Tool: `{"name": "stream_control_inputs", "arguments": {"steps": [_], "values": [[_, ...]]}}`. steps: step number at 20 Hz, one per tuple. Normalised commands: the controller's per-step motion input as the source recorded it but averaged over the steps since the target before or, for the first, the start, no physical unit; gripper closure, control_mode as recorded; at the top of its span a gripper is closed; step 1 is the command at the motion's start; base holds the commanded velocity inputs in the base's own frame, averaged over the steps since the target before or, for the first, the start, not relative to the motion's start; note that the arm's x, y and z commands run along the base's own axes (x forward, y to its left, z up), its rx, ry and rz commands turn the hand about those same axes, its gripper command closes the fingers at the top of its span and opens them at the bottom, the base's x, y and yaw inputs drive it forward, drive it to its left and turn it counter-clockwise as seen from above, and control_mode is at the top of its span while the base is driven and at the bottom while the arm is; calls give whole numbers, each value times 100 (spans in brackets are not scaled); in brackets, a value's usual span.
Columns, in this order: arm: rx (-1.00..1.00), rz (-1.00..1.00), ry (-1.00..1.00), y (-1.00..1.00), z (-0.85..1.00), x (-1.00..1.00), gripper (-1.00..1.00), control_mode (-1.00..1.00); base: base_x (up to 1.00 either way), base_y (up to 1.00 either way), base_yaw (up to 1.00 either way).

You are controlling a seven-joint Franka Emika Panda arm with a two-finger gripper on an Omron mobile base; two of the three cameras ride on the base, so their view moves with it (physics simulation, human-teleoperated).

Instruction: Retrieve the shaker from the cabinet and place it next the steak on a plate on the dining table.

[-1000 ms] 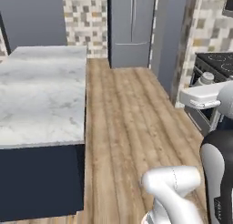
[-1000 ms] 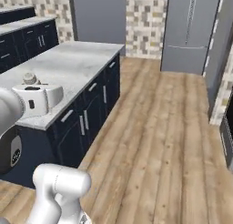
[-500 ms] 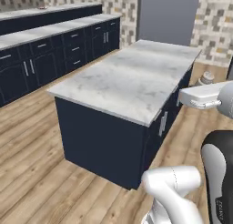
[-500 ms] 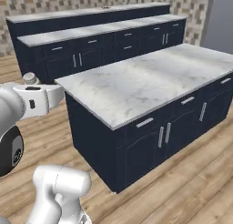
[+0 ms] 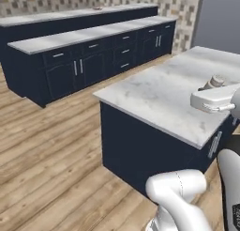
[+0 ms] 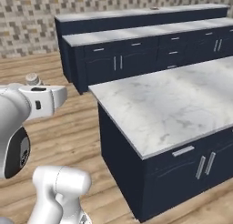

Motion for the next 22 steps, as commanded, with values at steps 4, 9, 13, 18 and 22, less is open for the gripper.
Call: {"name": "stream_control_inputs", "arguments": {"steps": [4,9,13,18,22], "values": [[0,0,0,0,0,0,100,100,100,41,0],[0,0,0,0,0,0,100,100,100,67,-1],[0,0,0,0,0,0,100,100,85,100,-7],[0,0,0,0,0,0,100,100,76,100,-9],[0,0,0,0,0,0,100,100,86,100,-9]]}}
